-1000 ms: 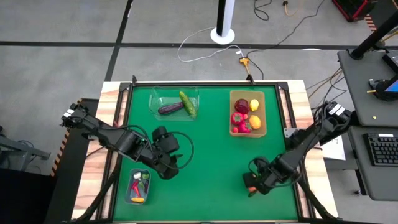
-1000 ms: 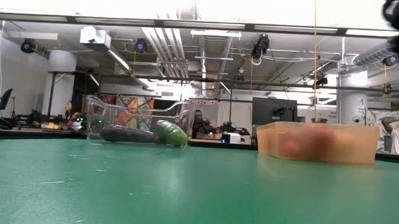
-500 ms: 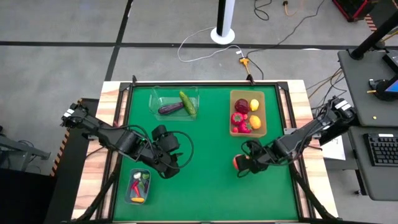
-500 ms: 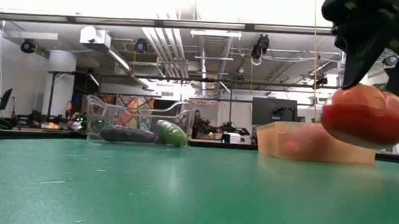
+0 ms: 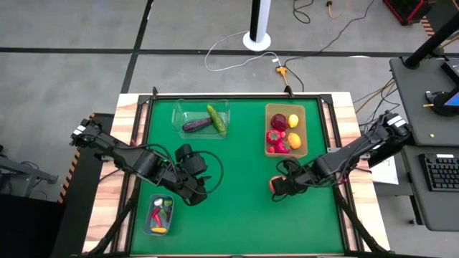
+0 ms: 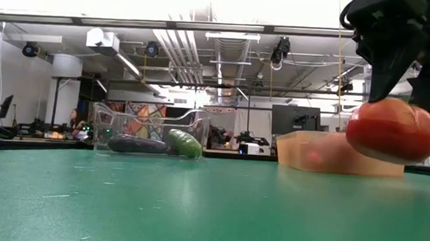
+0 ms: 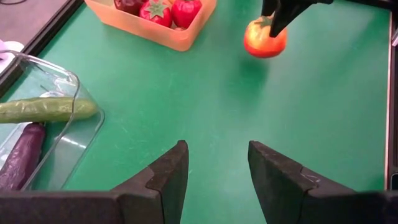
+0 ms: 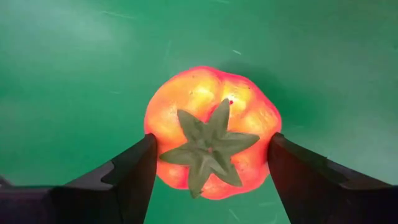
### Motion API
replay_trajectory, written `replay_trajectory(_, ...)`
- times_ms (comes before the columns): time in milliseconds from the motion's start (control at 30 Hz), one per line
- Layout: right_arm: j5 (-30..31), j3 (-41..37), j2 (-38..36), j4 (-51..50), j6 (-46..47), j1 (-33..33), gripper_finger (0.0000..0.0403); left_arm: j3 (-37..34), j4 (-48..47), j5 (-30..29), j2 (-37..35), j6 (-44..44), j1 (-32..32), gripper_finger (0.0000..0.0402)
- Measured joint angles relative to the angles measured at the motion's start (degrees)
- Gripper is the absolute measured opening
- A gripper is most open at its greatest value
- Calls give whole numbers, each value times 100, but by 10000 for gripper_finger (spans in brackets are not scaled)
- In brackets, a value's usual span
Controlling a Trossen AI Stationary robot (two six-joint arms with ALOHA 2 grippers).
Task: Sort produce into baskets
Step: Put the orange tomato into the orange bin
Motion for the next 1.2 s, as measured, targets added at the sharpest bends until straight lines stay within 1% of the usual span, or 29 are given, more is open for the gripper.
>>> replay_trajectory(100, 68, 54, -129, 23, -85, 0, 270, 0, 1, 0, 0, -76, 0, 150)
replay_trajectory(233, 304, 114, -453, 20, -134, -61, 269, 39, 5, 52, 0, -291, 0, 150)
replay_trajectory(400, 639, 230, -899, -16, -464, -475, 272, 277, 21, 158, -2, -300, 0, 150)
replay_trajectory(500, 714, 295, -1106, -30, -937, -1028, 271, 482, 40, 156, -4, -152, 0, 150)
replay_trajectory(633, 702, 471, -1223, -33, -1854, -1966, 270, 721, 40, 51, -4, 69, -2, 150)
replay_trajectory(733, 542, 667, -1231, -60, -2549, -2736, 272, 830, 31, -34, -7, 143, 0, 150)
replay_trajectory(833, 362, 917, -1157, -302, -3146, -3447, 272, 848, 31, -61, -7, 160, 0, 150)
replay_trajectory(933, 254, 1205, -1019, -835, -3572, -4031, 270, 846, 24, -59, -7, 144, 0, 150)
replay_trajectory(1033, 288, 1520, -835, -1704, -3828, -4500, 270, 837, 20, -59, -7, 104, 0, 150)
replay_trajectory(1133, 305, 1716, -546, -2631, -3979, -4887, 272, 835, 13, -63, -7, 100, 0, 150)
replay_trajectory(1200, 313, 1724, -372, -2912, -4175, -5047, 273, 835, -9, -122, -7, 98, 0, 150)
